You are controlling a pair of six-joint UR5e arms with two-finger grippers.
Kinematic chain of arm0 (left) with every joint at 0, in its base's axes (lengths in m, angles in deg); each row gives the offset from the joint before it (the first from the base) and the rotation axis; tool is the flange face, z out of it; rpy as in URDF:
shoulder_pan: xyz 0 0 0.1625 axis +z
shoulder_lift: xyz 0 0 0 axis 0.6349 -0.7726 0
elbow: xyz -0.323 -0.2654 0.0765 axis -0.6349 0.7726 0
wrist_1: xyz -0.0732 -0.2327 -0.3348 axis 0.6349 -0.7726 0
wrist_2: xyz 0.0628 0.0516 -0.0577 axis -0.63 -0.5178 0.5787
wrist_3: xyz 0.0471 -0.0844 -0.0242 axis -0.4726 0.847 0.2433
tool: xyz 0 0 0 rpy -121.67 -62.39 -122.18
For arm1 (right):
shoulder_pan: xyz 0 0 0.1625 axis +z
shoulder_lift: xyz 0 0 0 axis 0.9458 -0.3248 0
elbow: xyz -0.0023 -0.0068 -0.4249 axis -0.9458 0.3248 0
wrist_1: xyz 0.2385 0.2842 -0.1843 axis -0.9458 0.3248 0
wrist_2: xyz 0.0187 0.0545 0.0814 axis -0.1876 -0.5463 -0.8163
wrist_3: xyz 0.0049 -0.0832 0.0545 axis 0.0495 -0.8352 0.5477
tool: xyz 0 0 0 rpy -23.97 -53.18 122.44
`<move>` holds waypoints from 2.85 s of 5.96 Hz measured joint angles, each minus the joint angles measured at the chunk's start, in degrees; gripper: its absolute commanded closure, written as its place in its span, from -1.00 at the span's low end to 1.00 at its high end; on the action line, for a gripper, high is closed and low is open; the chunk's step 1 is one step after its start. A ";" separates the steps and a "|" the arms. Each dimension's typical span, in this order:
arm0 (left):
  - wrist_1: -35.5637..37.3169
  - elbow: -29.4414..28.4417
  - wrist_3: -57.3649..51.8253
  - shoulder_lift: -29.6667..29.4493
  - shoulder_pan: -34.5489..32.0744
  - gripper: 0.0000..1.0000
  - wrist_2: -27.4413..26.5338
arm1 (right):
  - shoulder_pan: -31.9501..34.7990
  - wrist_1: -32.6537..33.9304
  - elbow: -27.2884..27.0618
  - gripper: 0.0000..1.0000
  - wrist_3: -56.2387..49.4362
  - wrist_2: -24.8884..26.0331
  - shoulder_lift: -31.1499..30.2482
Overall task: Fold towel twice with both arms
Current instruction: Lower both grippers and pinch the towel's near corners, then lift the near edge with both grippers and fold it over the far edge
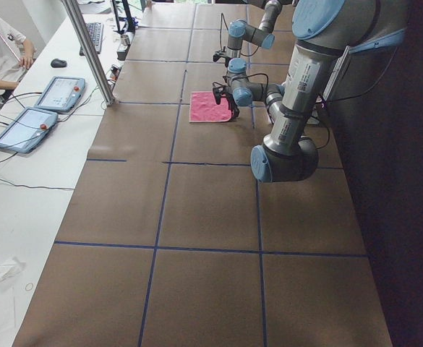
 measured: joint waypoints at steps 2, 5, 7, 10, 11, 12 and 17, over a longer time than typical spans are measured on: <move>2.86 -0.83 -1.63 -1.13 -0.07 -0.17 -0.06 | 0.04 0.00 0.00 1.00 0.00 0.00 -0.01; 3.05 -1.71 -1.87 -1.42 -0.02 0.57 -0.34 | 0.18 0.00 -0.04 1.00 0.00 -0.03 0.02; 3.05 -1.80 -1.89 -1.37 -0.02 0.85 -0.47 | 0.23 0.00 -0.08 1.00 0.00 -0.09 0.06; 3.11 -1.32 -1.85 -1.31 -0.42 1.00 -0.38 | 0.34 -0.07 -0.12 1.00 -0.02 -0.12 0.06; 3.12 -0.55 -1.88 -1.24 -1.05 1.00 -0.17 | 0.72 -0.11 -0.54 1.00 -0.07 -0.22 0.09; 3.09 -0.05 -1.92 -1.23 -1.91 1.00 0.04 | 1.53 -0.21 -1.22 1.00 -0.11 -0.55 0.11; 0.01 -1.11 -3.85 -1.41 -8.26 1.00 0.30 | 7.49 -0.64 1.10 0.98 -0.60 -1.00 1.66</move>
